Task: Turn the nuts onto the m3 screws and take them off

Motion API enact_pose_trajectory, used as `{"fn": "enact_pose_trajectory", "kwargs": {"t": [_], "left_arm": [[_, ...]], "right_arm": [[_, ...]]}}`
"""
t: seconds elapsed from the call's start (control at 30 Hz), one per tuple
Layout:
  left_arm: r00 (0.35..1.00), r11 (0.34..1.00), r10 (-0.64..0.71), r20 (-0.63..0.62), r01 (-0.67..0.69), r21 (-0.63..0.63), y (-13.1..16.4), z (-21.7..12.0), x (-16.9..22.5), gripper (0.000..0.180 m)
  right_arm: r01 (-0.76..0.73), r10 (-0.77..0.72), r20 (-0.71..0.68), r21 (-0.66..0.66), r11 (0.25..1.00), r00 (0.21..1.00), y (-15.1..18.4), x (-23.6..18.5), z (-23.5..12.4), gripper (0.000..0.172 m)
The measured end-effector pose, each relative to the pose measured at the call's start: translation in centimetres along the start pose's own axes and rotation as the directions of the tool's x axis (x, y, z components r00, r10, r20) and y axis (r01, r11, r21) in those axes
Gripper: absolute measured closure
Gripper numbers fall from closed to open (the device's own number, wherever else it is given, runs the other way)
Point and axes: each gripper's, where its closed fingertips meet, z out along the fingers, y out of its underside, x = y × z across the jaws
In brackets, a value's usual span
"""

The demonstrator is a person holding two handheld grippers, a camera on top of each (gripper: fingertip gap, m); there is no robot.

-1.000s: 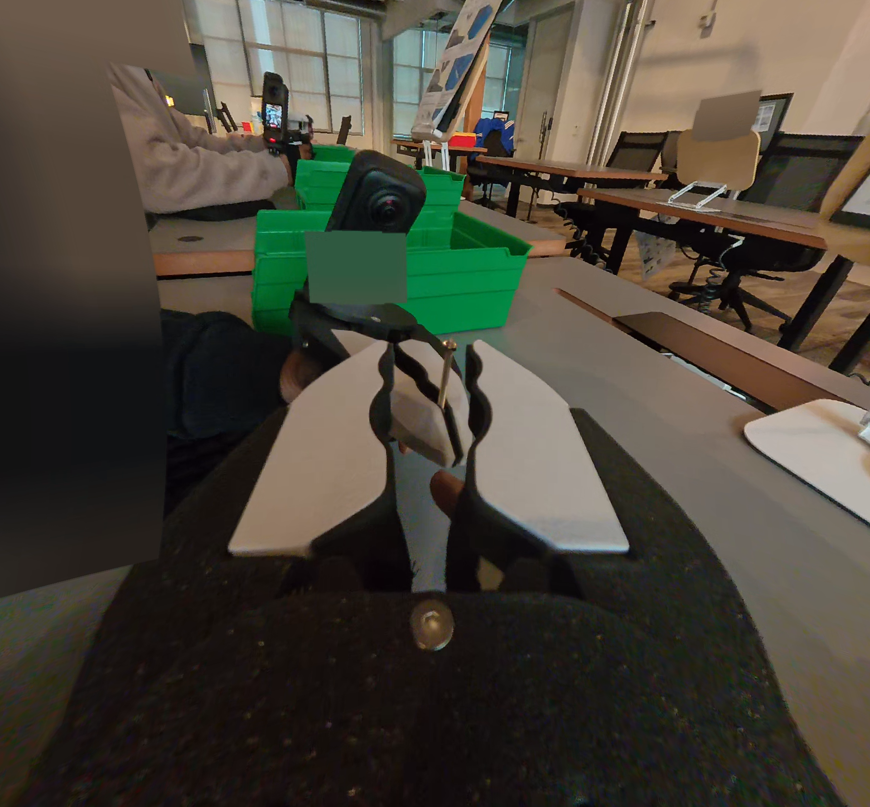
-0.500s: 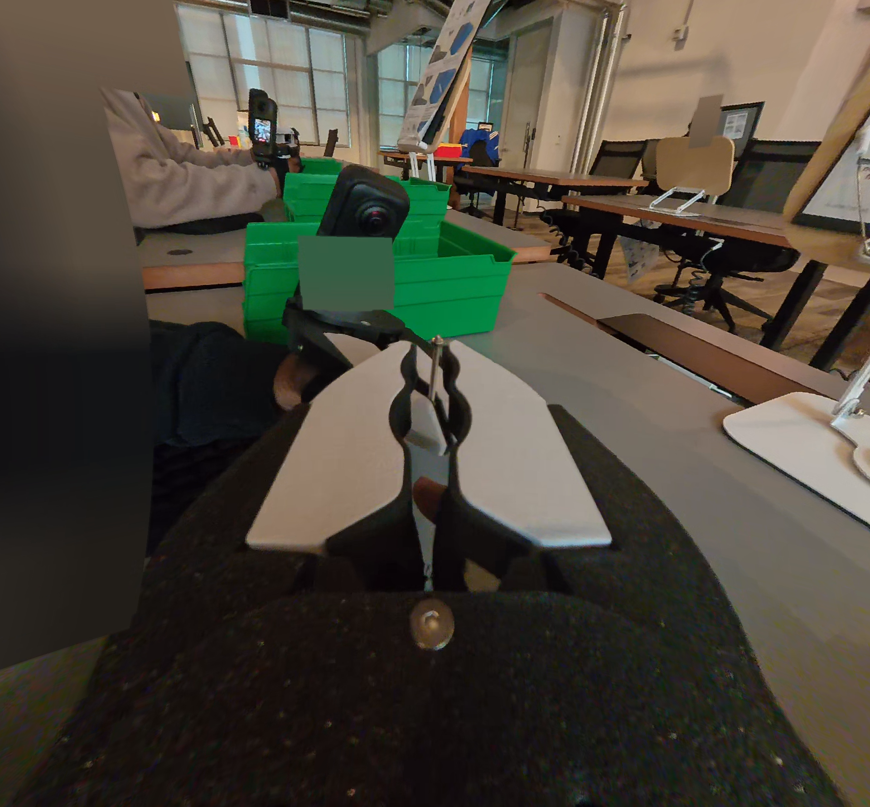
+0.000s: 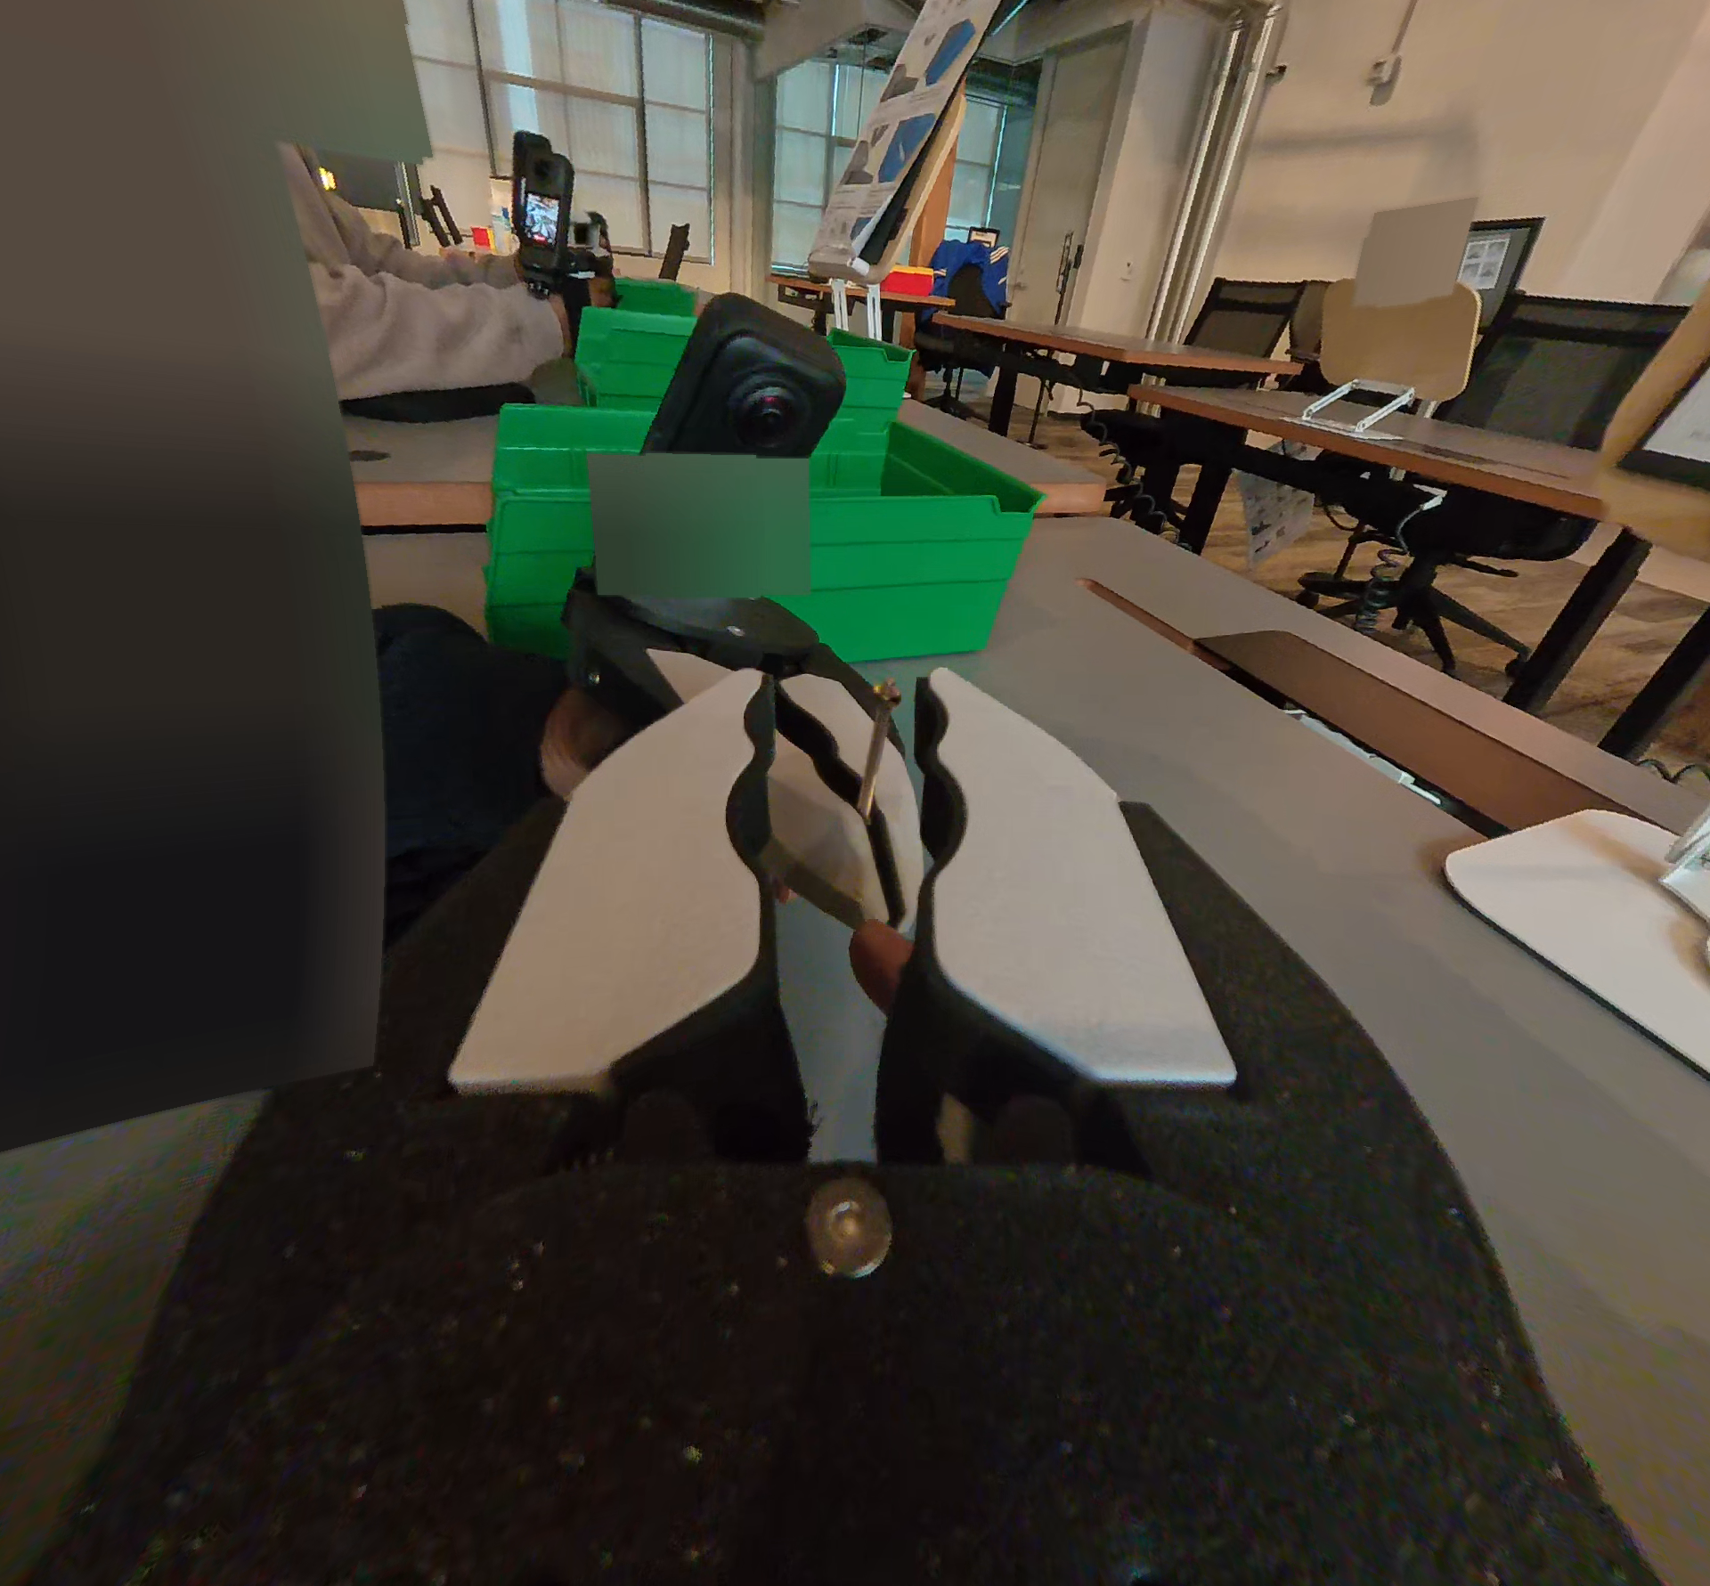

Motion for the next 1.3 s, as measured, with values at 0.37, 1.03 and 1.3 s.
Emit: {"fn": "enact_pose_trajectory", "kwargs": {"t": [0.37,1.03,1.3], "left_arm": [[1.000,1.000,-0.003,0.023,0.003,0.018,-0.3,-0.2,-0.4,0.179],[1.000,1.000,0.003,0.000,-0.003,0.001,0.0,0.0,0.0,0.179],[1.000,1.000,0.000,0.012,-0.001,0.018,-0.3,-0.2,-0.2,0.179]], "right_arm": [[-0.002,0.003,-0.053,0.024,1.000,0.999,-0.6,0.9,-1.2,0.165],[0.032,-0.032,-0.013,-0.005,0.999,0.999,0.0,0.1,0.0,0.156],[-0.011,0.012,-0.054,0.019,1.000,0.998,-0.4,1.1,-1.4,0.166]]}}
